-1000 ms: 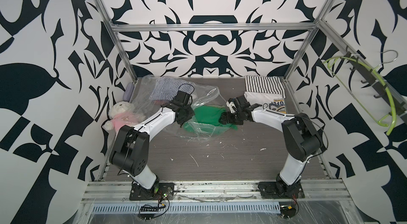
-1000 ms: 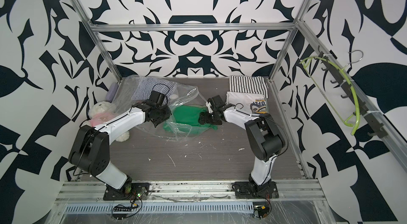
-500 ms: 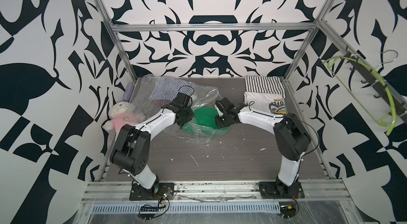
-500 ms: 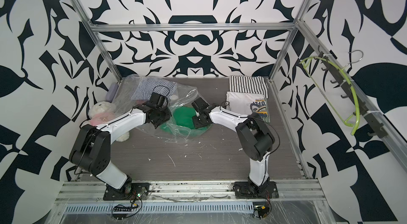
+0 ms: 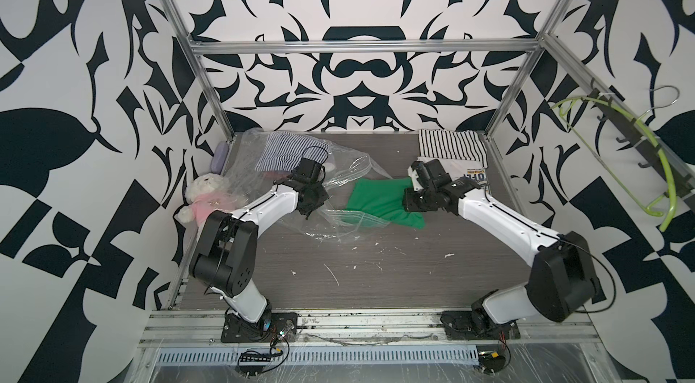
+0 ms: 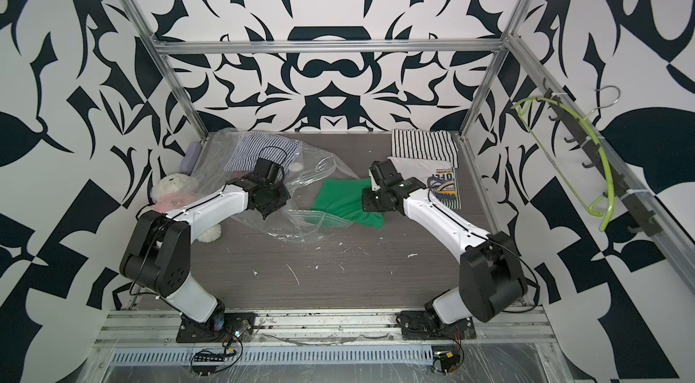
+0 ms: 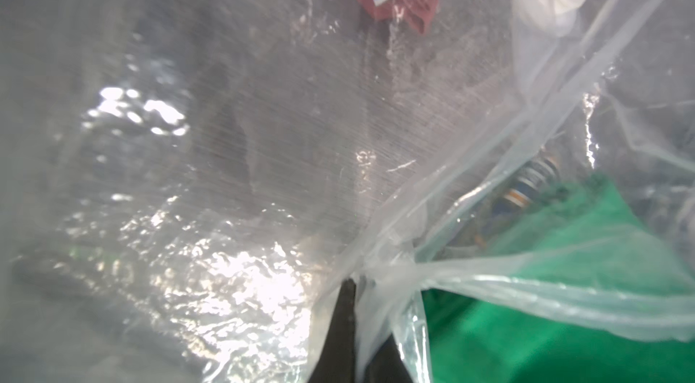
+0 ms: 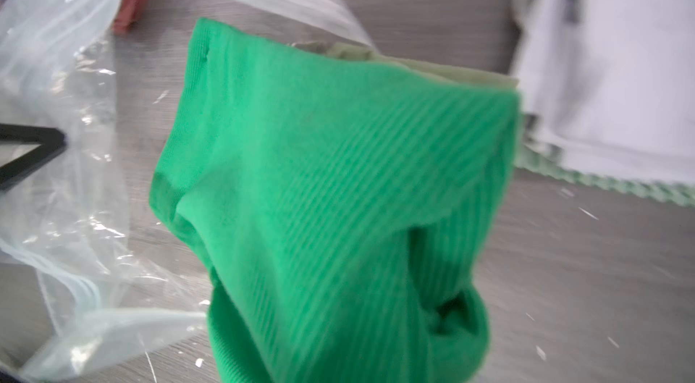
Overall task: Take the tank top out of the vacuum bag
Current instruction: Take out the tank top from the vacuum bag.
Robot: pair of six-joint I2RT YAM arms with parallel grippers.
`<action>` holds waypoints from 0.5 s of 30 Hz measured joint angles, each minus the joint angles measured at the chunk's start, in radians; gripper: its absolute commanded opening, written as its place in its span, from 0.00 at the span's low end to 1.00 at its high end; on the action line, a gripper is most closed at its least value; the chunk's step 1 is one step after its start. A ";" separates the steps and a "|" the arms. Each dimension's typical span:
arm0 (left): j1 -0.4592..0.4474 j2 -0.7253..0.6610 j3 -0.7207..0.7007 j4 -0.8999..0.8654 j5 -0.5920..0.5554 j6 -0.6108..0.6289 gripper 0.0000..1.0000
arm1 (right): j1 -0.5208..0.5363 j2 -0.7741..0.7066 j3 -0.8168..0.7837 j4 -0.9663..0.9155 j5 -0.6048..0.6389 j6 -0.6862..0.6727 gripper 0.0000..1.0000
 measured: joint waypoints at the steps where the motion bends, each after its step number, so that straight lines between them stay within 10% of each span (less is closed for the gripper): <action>1: 0.003 0.001 0.000 -0.001 0.000 0.000 0.00 | -0.018 -0.019 -0.011 -0.011 -0.005 0.000 0.00; 15: 0.015 0.022 0.000 -0.009 0.001 0.011 0.00 | -0.149 0.003 -0.028 -0.094 -0.084 -0.035 0.00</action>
